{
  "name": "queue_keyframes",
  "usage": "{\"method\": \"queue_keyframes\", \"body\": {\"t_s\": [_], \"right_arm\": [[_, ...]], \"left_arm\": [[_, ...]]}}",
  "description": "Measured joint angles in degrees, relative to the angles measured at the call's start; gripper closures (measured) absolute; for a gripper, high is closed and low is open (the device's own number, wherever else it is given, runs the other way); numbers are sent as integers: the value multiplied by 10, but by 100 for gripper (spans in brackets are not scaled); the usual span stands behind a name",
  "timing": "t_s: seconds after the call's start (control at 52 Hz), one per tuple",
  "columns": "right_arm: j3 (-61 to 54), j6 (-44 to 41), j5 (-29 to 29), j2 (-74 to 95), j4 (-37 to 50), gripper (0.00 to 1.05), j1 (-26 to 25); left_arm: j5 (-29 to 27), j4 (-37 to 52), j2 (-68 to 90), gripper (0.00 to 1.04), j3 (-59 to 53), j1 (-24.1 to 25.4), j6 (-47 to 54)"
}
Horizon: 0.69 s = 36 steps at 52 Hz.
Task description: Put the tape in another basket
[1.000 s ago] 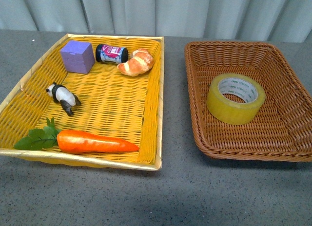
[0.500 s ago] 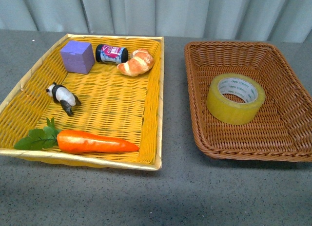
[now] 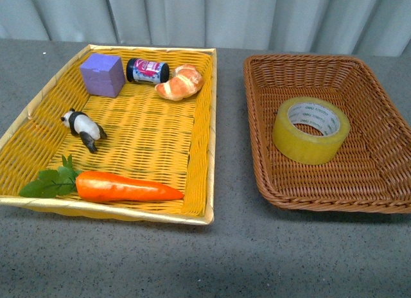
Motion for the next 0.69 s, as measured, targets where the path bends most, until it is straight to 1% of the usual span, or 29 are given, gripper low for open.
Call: {"method": "queue_keyframes", "body": {"t_s": [0.269, 0.673, 0.692], "right_arm": [[0, 0, 0, -55, -54, 104, 0], [0, 0, 0, -112, -110, 104, 0], [0, 0, 0, -116, -115, 104, 0]], "left_arm": [[0, -50, -51, 101, 0, 0, 0], [0, -107, -107, 101, 0, 0, 0], [0, -120, -120, 101, 0, 0, 0]]}}
